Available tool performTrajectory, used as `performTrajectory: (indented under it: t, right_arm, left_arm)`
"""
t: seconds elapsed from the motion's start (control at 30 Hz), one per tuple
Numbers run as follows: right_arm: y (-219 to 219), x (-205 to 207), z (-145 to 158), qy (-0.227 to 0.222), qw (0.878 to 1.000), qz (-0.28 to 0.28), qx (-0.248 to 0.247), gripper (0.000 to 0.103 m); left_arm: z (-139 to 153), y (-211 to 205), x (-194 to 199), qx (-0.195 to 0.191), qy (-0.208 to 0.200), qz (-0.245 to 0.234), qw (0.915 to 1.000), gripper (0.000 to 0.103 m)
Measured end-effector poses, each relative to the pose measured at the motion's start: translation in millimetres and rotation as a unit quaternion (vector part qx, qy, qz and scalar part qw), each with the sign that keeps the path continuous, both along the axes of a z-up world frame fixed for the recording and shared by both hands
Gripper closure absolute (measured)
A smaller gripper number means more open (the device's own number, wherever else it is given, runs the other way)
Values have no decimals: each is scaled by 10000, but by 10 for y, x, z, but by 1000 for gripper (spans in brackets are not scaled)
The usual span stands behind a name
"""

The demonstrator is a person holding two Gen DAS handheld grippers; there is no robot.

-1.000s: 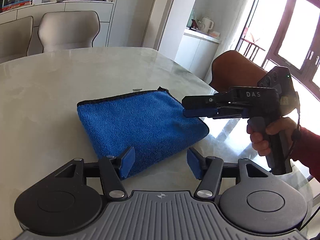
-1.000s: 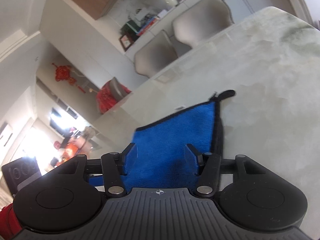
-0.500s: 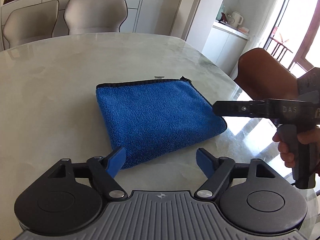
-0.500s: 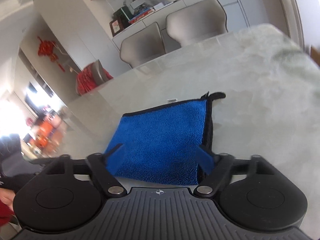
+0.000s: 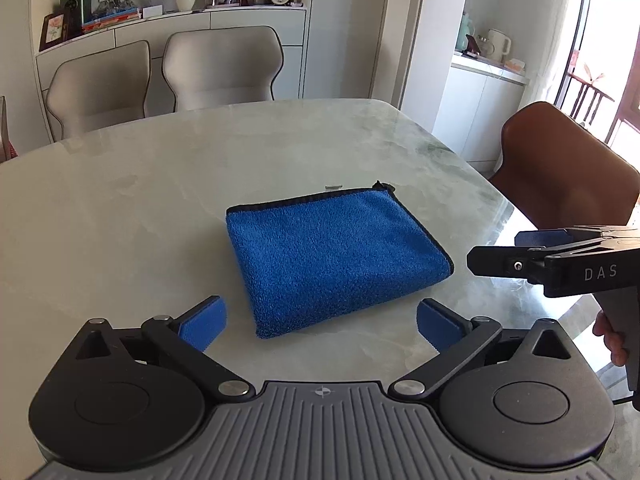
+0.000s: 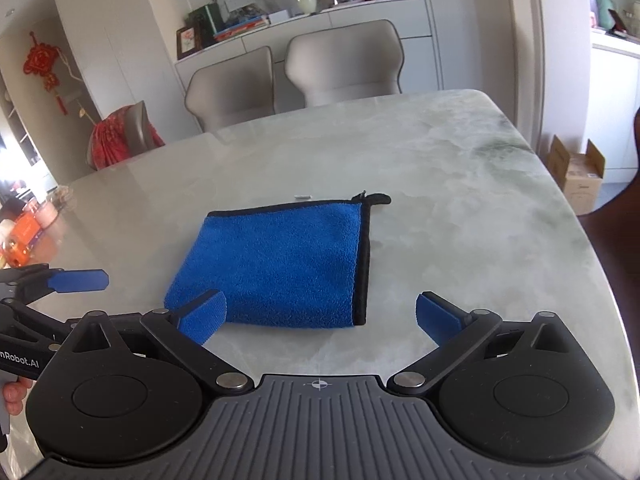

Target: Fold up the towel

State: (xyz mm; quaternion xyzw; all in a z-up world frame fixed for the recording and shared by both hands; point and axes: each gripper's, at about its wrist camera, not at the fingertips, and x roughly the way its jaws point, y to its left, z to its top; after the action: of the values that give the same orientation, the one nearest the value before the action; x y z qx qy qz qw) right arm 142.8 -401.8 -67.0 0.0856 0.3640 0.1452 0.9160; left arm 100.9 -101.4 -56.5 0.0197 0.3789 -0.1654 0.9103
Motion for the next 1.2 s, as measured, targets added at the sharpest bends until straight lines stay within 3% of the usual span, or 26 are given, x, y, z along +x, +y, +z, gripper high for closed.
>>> performTrajectory:
  t: [0.33,0.6,0.77,1.0,1.2]
  right_arm:
    - [235,-451,243,-241,9981,-169,-536,1]
    - [353,-801,318,-276,9973,-340,-581,1]
    - [417,-957,344,-334,9969,-410,-590,1]
    - [440,-1052,354,-411,9964,-514,-530,1]
    - [460,-1076,351,-394,9962,-504,-598,1]
  left_arm:
    - [111,117,-323,-21,27,119,9999,0]
    - [235,192,-596,-85,-85,142,9998,0]
    - [294,200,-708,102,-241,201,9995,0]
    - [313,281,-755,2,-197,301,9994,0]
    - [346,297,-778,191,-358,353,9986,0]
